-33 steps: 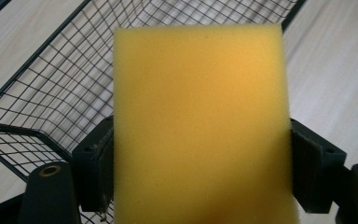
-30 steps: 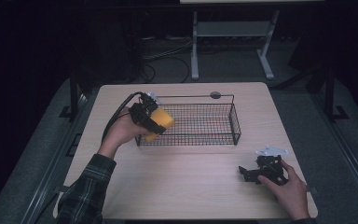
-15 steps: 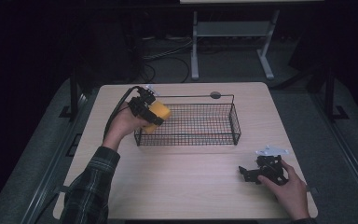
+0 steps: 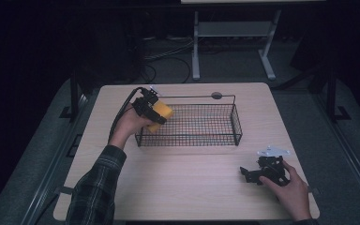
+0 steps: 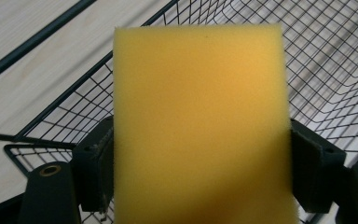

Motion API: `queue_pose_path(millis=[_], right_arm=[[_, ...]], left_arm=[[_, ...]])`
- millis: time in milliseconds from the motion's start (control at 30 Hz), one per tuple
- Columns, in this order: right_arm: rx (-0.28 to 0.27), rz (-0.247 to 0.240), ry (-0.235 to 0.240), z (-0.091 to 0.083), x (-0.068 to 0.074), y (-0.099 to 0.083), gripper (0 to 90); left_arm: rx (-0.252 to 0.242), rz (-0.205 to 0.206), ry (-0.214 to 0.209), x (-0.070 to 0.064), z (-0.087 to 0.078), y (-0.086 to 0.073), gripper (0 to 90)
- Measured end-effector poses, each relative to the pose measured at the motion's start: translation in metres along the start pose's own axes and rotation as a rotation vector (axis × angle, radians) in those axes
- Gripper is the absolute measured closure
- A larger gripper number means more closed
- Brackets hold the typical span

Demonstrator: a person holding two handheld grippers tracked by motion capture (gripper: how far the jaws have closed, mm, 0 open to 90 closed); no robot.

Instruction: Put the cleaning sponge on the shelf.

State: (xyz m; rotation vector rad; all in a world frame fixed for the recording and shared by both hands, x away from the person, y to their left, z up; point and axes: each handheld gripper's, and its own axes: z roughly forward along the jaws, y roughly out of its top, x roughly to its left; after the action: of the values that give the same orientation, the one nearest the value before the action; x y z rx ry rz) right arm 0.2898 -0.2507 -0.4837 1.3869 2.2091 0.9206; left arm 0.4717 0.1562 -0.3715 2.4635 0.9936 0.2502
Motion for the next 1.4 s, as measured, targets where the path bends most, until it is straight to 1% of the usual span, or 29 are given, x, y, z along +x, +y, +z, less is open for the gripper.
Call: queue_pose_path(millis=[67,133,200,300,467,567,667,700,767,900,1000,1067,1400], right_arm=[[0.000,0.000,0.000,0.000,0.000,0.000,0.0],[0.000,0.000,0.000,0.000,0.000,0.000,0.0],[0.000,0.000,0.000,0.000,0.000,0.000,0.0],[0.000,0.000,0.000,0.000,0.000,0.000,0.0],[0.000,0.000,0.000,0.000,0.000,0.000,0.0],[0.000,0.000,0.000,0.000,0.000,0.000,0.0],[0.000,0.000,0.000,0.000,0.000,0.000,0.0],[0.000,0.000,0.000,0.000,0.000,0.000,0.0],[0.000,0.000,0.000,0.000,0.000,0.000,0.0],[0.000,0.000,0.000,0.000,0.000,0.000,0.0],[0.000,0.000,0.000,0.000,0.000,0.000,0.0],[0.000,0.000,0.000,0.000,0.000,0.000,0.0],[0.000,0.000,0.000,0.000,0.000,0.000,0.0]], left_arm=[[0.008,0.002,-0.003,0.000,0.002,0.000,22.6],[0.013,0.002,0.001,0.000,0.008,0.000,22.6],[0.002,-0.012,-0.005,0.001,0.011,0.000,22.6],[0.018,-0.011,-0.002,0.003,0.017,-0.002,22.6],[0.021,-0.029,-0.006,0.005,0.023,-0.007,22.6],[0.040,-0.025,-0.005,0.005,0.028,-0.009,22.6],[0.038,-0.021,0.000,0.005,0.029,-0.010,22.6],[0.034,-0.023,-0.005,0.005,0.030,-0.010,22.6],[0.045,-0.020,-0.008,0.005,0.033,-0.012,22.6],[0.053,-0.030,-0.014,0.005,0.037,-0.015,22.6],[0.063,-0.023,-0.014,0.006,0.039,-0.017,22.5],[0.058,-0.025,-0.017,0.005,0.039,-0.018,22.5],[0.088,0.002,-0.002,0.003,0.041,-0.018,22.2]])
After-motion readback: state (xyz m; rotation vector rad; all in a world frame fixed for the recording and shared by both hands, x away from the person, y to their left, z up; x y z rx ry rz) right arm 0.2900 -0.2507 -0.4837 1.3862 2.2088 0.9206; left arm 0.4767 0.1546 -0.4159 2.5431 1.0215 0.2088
